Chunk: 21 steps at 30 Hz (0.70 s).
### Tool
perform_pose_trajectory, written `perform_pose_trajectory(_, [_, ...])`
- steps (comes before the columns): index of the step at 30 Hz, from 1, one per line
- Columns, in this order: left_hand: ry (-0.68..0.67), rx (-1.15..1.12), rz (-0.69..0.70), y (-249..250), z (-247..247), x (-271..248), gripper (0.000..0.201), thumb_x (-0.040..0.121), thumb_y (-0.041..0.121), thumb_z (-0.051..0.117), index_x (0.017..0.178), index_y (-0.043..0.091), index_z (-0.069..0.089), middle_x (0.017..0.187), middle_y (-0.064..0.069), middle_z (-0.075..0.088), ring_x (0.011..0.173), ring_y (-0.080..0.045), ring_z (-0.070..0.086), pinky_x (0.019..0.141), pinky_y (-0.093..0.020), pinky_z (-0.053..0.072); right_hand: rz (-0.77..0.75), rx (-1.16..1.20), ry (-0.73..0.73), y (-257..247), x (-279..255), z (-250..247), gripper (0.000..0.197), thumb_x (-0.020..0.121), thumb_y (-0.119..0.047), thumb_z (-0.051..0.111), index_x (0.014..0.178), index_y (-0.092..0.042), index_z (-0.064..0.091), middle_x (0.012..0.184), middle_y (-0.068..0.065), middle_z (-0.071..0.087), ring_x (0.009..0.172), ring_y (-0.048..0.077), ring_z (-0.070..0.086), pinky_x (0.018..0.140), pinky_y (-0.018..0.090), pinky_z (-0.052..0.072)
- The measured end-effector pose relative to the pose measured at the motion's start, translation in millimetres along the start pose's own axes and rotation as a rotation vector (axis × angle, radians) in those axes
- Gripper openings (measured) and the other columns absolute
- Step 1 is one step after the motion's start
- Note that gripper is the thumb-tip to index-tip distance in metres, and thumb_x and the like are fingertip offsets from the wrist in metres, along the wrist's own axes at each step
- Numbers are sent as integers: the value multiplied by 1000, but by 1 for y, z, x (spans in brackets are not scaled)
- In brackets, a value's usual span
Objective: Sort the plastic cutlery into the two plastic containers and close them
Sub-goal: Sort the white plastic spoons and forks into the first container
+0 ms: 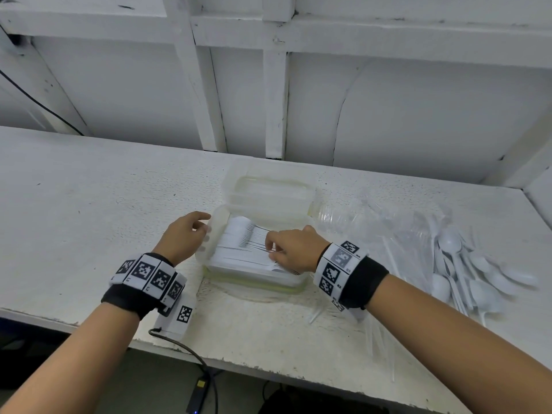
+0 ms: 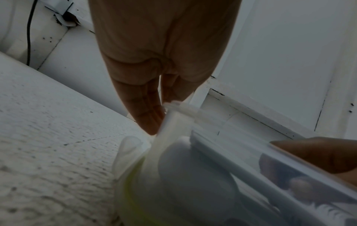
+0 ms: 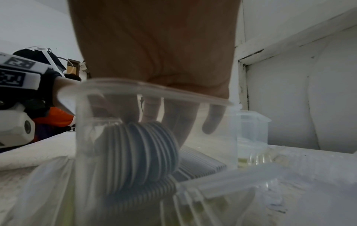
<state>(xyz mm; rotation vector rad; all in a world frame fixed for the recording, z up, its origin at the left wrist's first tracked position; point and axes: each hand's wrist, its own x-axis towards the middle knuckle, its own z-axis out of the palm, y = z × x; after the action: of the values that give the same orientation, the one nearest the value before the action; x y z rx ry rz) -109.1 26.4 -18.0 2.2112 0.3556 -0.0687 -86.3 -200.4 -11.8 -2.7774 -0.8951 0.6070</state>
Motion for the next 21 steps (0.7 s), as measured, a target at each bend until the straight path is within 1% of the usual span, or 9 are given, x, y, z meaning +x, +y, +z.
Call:
perform_pose_trajectory(2, [1, 3, 2, 0, 0, 0, 33, 95, 7, 42, 127, 8, 51, 103, -9, 64, 84, -20, 62, 63, -24, 51, 3, 1, -2, 1, 1, -1, 25, 98, -32, 39, 114, -20, 52, 112, -2, 63, 105, 19, 55, 102, 39, 25])
perform_pose_trajectory(5, [3, 6, 5, 0, 0, -1, 33, 95, 7, 42, 127, 8, 51, 103, -9, 64, 86, -21, 63, 64, -25, 52, -21, 14, -12, 1, 1, -5, 23, 96, -31, 44, 108, -20, 60, 112, -6, 63, 105, 15, 54, 99, 37, 28])
perform_pose_trajectory(8, [7, 6, 11, 0, 0, -1, 33, 95, 7, 42, 127, 7, 51, 102, -9, 64, 85, -21, 63, 62, -23, 51, -43, 68, -17, 1, 2, -7, 22, 93, -30, 49, 104, -18, 64, 111, -5, 63, 104, 14, 54, 91, 32, 38])
perform_pose_trajectory(9, [9, 5, 13, 0, 0, -1, 33, 95, 7, 42, 127, 7, 51, 102, -9, 64, 85, -21, 62, 63, -24, 51, -51, 90, -15, 1, 2, -7, 22, 92, -29, 50, 103, -17, 65, 109, -3, 63, 102, 15, 55, 90, 32, 43])
perform_pose_trajectory(11, [9, 2, 13, -1, 0, -1, 34, 95, 7, 42, 127, 8, 51, 102, -9, 64, 86, -21, 62, 65, -27, 52, -65, 115, -17, 1, 4, -6, 22, 91, -27, 52, 102, -14, 66, 107, 0, 63, 101, 16, 56, 89, 34, 47])
perform_pose_trajectory(16, [9, -1, 10, -1, 1, -1, 33, 95, 7, 42, 127, 7, 51, 101, -9, 63, 86, -21, 62, 65, -27, 52, -83, 122, -8, 0, 6, -4, 26, 93, -26, 51, 109, -11, 65, 113, 3, 64, 105, 17, 56, 91, 32, 45])
perform_pose_trajectory(17, [10, 1, 11, -1, 1, -1, 33, 95, 7, 42, 127, 7, 51, 101, -9, 63, 86, -22, 62, 65, -28, 52, -83, 125, -9, 0, 6, -5, 27, 95, -26, 49, 108, -9, 66, 112, 4, 65, 103, 18, 56, 91, 31, 45])
perform_pose_trajectory(20, [13, 14, 11, -1, 1, 0, 33, 95, 7, 43, 127, 7, 51, 101, -9, 64, 86, -22, 62, 66, -28, 52, -75, 155, 12, 4, 5, -7, 34, 98, -25, 43, 95, 1, 64, 100, 9, 67, 93, 23, 58, 84, 31, 43])
perform_pose_trajectory(21, [12, 16, 8, -1, 1, 0, 34, 95, 7, 43, 127, 7, 51, 101, -9, 64, 86, -22, 62, 66, -28, 51, -79, 171, 50, 5, 3, -7, 36, 98, -25, 42, 97, 3, 64, 102, 11, 67, 95, 24, 58, 86, 32, 42])
